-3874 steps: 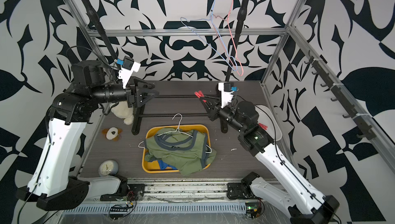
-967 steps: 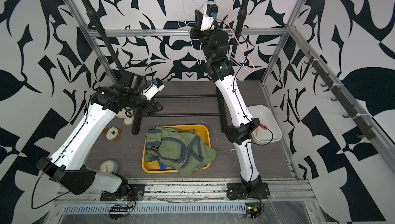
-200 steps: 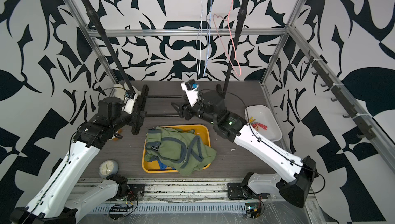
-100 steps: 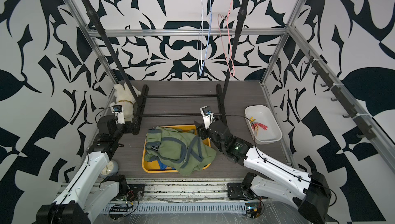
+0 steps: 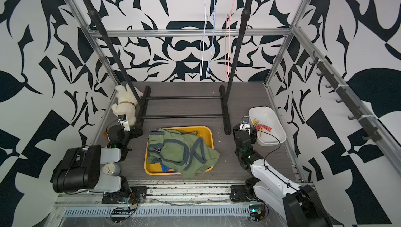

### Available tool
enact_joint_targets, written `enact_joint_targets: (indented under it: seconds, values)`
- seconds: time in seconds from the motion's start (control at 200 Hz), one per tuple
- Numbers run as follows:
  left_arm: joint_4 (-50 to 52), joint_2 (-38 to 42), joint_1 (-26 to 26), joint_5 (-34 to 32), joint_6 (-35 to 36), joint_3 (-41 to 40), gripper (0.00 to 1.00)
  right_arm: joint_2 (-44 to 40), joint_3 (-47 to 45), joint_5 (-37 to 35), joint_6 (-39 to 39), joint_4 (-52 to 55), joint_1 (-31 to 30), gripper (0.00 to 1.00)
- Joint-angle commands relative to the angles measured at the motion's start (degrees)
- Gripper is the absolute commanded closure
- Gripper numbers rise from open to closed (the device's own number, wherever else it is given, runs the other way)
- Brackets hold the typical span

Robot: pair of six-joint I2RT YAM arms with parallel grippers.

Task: Remove the clothespins securing tank tops to the hanger
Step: Reset both arms

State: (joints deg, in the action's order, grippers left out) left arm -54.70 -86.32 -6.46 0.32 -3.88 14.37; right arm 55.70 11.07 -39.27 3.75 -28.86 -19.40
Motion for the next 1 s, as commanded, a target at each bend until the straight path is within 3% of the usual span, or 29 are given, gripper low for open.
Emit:
enact_joint_targets:
  seconds: [0.0,0.095,0.18,0.245,0.305,0.39,0.51,0.595,0.78,0.79,0.81,0.825,0.995]
  values:
    - [-10.9,-3.9,-0.7,2.4,-2.1,1.3,0.01,5.4,-2.2,1.9,-2.0,-18.5,2.8,0.26]
    - [1.5,-1.3,-0.8,4.6,-1.0,5.4,0.01,13.2,-0.1,3.8,-3.7,-24.1,3.8,0.26]
    - [1.7,-2.6,-0.9,4.5,-1.4,6.7,0.01,21.9,2.8,6.0,-6.7,-29.4,4.3,0.27]
    - [2.9,-2.1,-0.9,4.6,-1.3,6.9,0.01,27.5,6.5,8.0,-6.6,-25.9,4.6,0.27]
    - [3.0,-2.2,-0.9,4.5,-1.5,6.9,0.00,32.8,6.6,8.7,-9.6,-32.9,4.6,0.28]
    - [4.0,-2.2,-0.9,3.8,-2.1,7.4,0.01,29.6,7.1,13.4,-4.6,-25.1,7.8,0.28]
    - [4.6,-2.2,-0.9,3.7,-2.2,7.6,0.01,35.6,1.3,15.5,-2.5,-42.4,11.4,0.26]
    - [4.6,-2.1,-0.9,3.6,-2.3,7.7,0.01,32.4,4.4,17.1,-1.0,-31.5,11.6,0.27]
    - [4.6,-2.1,-0.9,3.7,-2.3,7.7,0.01,33.4,8.3,14.2,-1.2,-25.5,11.7,0.26]
    - [4.6,-2.2,-0.9,3.7,-2.3,7.7,0.01,33.5,8.3,14.3,-1.3,-25.7,11.7,0.24]
    - [4.6,-2.1,-0.9,3.7,-2.3,7.7,0.01,33.5,8.1,14.6,-1.5,-26.1,11.6,0.06]
    - [4.6,-2.2,-0.9,3.7,-2.2,7.7,0.01,33.4,8.0,14.6,-1.5,-26.0,11.7,0.01]
    - [4.7,-2.2,-0.9,3.7,-2.2,7.7,0.01,33.3,8.2,14.7,-1.3,-25.5,11.7,0.01]
